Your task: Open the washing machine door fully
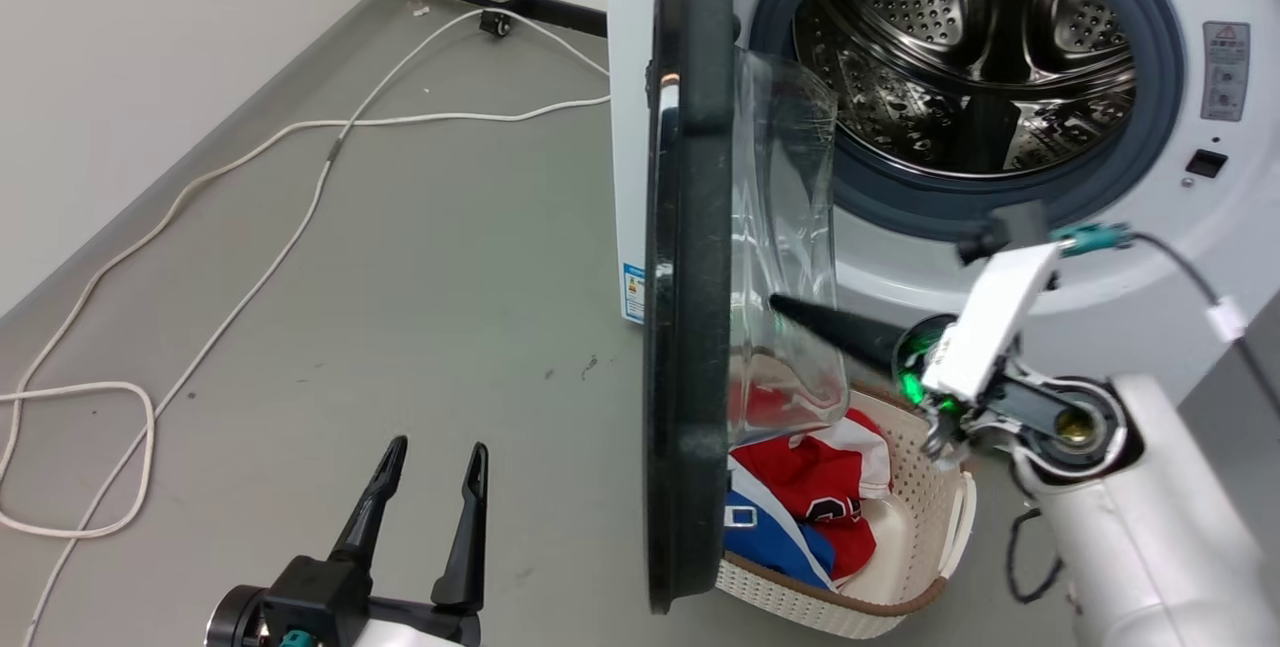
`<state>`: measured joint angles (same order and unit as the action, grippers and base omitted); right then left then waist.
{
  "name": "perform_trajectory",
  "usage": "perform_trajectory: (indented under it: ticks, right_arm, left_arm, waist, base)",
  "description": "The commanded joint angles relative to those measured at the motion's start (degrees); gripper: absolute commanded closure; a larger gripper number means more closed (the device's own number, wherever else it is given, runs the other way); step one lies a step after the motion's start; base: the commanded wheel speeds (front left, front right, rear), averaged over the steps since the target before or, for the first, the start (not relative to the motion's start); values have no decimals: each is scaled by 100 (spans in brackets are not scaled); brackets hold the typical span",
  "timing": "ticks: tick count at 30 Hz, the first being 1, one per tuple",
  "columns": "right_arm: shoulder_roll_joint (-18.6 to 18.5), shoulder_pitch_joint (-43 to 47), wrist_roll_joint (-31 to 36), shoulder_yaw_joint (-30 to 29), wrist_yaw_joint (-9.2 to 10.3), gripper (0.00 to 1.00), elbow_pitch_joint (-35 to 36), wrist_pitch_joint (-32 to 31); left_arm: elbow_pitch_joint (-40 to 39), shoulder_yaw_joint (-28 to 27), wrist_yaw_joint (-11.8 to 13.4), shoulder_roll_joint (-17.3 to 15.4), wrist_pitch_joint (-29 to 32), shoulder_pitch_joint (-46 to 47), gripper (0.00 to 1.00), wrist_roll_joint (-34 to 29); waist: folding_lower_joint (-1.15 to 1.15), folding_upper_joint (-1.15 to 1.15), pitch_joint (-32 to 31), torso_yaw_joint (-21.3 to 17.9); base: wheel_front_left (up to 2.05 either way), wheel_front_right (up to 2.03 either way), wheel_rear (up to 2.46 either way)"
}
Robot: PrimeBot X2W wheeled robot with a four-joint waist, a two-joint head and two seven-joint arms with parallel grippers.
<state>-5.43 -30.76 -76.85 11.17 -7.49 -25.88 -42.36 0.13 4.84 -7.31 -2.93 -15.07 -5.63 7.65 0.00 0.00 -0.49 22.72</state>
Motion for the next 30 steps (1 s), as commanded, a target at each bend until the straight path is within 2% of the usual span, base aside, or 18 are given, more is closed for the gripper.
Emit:
perform_trajectory:
  ticks: [1,4,7,11,14,15,19,25,26,27,28,30]
  right_arm:
    - [-107,93,163,-25,0,100,163,178]
    - [-420,308,823,-55,0,100,700,858]
    - [-868,570,1862,151,0,100,1163,1835]
    - [-1412,960,3027,391,1,100,1464,3185]
    - [-1624,1267,3738,357,1,100,1511,4080]
    - [-1624,1267,3738,357,1,100,1511,4080]
    - [-1588,1712,4519,76,1,100,1443,4927]
    - [-975,2447,5462,-795,1,100,1377,5596]
    - [-844,2568,5588,-937,1,90,1412,5644]
    - [-689,2695,5686,-1070,1,57,1434,5677]
    - [-539,2813,5755,-1217,1,1,1456,5707]
    - [-282,2995,5916,-1420,1,0,1505,5735]
  left_arm:
    - [-9,-21,17,7,-16,32,0,8]
    - [-19,-57,22,6,-16,47,0,23]
    - [-62,-107,49,6,-16,53,0,114]
    - [-56,-152,51,6,-16,108,0,148]
    - [-48,-174,44,7,-16,163,0,155]
    - [-48,-174,44,7,-16,163,0,155]
    - [-31,-193,31,5,-16,158,0,146]
    - [34,-149,9,6,-16,58,0,214]
    - [34,-143,4,5,-16,46,0,214]
    - [34,-133,2,5,-16,36,0,211]
    - [41,-116,0,6,-16,25,0,218]
    - [64,-87,-3,6,-16,11,0,194]
  waist:
    - [0,0,-10,-46]
    - [0,0,-28,-133]
    - [0,0,-11,-244]
    - [0,0,8,-344]
    - [0,0,55,-413]
    - [0,0,55,-413]
    - [0,0,45,-481]
    - [0,0,-37,-507]
    - [0,0,-52,-506]
    - [0,0,-63,-504]
    - [0,0,-74,-501]
    - [0,0,-99,-505]
  base:
    - [0,0,0]
    - [0,0,0]
    - [0,0,0]
    - [0,0,0]
    - [0,0,0]
    - [0,0,0]
    - [0,0,0]
    - [0,0,0]
    - [0,0,0]
    - [0,0,0]
    - [0,0,0]
    - [0,0,0]
